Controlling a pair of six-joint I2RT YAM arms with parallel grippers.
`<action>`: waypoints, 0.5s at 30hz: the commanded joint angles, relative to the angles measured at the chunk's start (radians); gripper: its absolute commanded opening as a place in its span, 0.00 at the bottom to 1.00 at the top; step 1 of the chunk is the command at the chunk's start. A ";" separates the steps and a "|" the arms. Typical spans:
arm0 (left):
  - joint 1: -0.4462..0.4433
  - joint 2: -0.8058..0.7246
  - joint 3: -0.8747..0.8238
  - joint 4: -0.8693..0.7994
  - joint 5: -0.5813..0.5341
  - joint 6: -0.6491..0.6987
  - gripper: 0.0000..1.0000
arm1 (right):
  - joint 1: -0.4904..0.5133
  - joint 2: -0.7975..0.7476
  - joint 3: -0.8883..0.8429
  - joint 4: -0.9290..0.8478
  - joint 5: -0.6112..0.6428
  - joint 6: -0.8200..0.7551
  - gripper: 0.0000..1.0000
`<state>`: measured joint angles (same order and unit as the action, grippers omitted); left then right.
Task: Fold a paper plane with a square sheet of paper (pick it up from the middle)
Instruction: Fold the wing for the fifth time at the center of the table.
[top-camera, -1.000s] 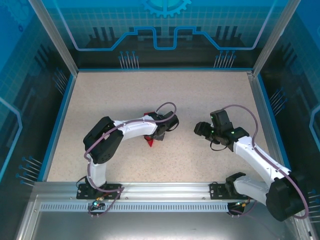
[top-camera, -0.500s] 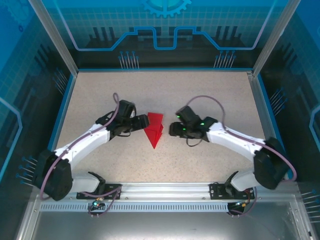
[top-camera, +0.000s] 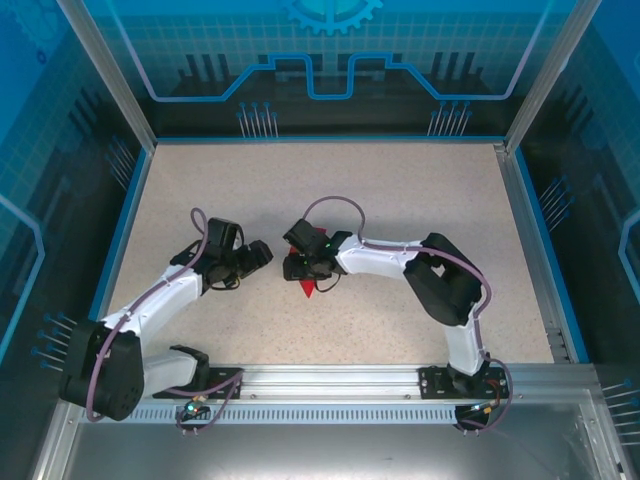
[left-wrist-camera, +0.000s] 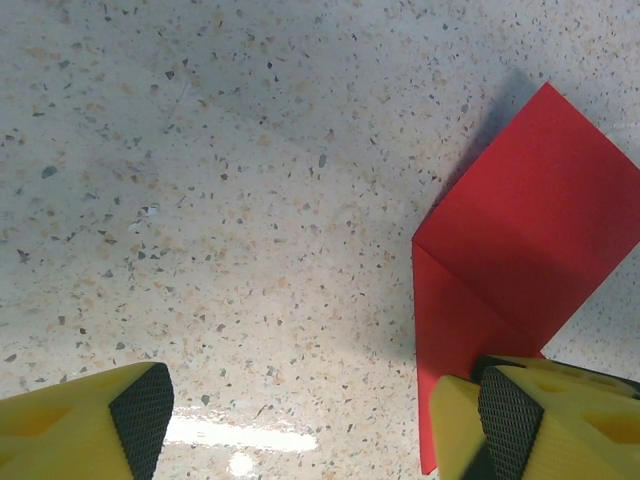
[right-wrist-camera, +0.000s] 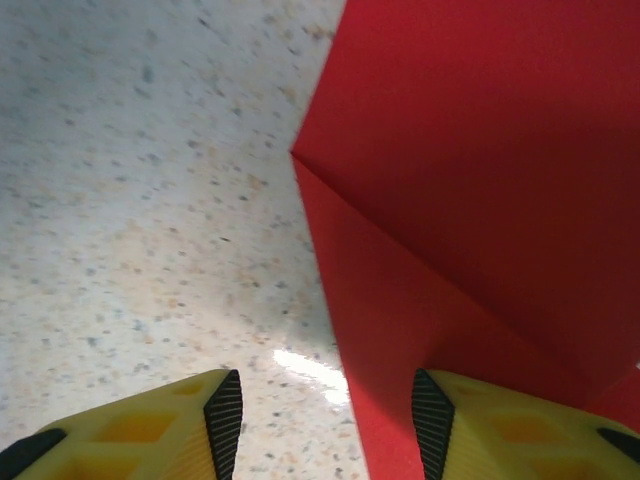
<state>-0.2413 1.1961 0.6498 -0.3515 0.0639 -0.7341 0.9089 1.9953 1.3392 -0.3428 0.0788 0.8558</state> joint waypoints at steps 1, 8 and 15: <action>0.011 -0.010 -0.009 0.026 0.035 -0.005 0.84 | -0.023 0.019 0.000 -0.008 -0.015 -0.010 0.51; 0.011 0.018 -0.007 0.045 0.063 0.001 0.85 | -0.043 0.028 -0.046 -0.022 -0.064 -0.101 0.48; 0.011 0.030 -0.004 0.058 0.102 0.014 0.86 | -0.094 -0.047 -0.171 -0.022 -0.167 -0.315 0.47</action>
<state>-0.2394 1.2163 0.6495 -0.3061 0.1200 -0.7326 0.8516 1.9713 1.2434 -0.2966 -0.0147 0.6659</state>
